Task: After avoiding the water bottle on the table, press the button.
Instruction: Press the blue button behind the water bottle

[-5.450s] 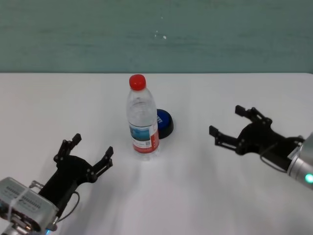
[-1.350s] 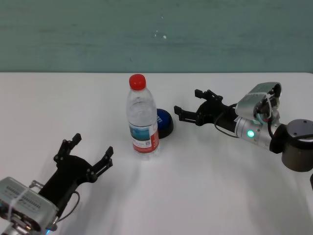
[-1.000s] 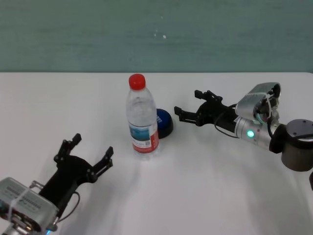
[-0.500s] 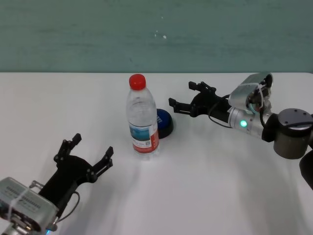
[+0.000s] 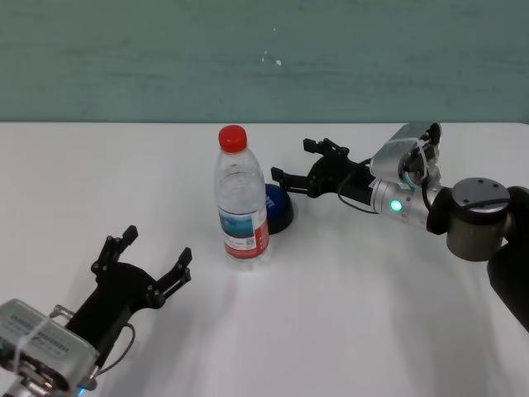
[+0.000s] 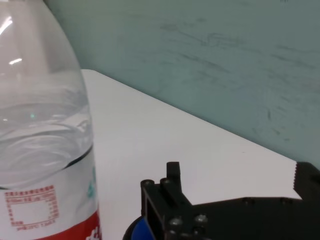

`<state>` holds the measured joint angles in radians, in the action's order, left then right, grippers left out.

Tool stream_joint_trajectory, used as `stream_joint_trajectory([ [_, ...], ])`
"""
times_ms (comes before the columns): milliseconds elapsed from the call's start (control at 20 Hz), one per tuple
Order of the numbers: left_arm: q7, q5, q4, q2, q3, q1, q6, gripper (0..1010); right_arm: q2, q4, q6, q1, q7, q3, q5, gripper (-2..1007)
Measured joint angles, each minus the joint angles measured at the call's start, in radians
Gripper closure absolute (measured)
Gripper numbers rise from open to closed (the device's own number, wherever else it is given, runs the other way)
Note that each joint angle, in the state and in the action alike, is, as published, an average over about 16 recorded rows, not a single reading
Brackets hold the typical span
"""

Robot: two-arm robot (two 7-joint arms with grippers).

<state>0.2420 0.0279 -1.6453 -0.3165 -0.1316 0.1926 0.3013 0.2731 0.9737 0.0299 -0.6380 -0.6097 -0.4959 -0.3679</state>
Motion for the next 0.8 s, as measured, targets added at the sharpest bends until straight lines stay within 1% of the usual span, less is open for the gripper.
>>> stream_joint_trajectory([
  [300, 0.0, 0.0, 0.0, 0.0, 0.0, 0.0, 0.0, 10, -0.029, -0.089, 0.027, -0.043, -0.025, -0.004, 0.009, 1],
  [550, 0.0, 0.0, 0.0, 0.0, 0.0, 0.0, 0.0, 10, -0.058, -0.185, 0.055, -0.09, -0.05, -0.003, 0.017, 1],
  [800, 0.0, 0.0, 0.0, 0.0, 0.0, 0.0, 0.0, 10, -0.093, -0.287, 0.087, -0.139, -0.077, 0.0, 0.028, 1],
])
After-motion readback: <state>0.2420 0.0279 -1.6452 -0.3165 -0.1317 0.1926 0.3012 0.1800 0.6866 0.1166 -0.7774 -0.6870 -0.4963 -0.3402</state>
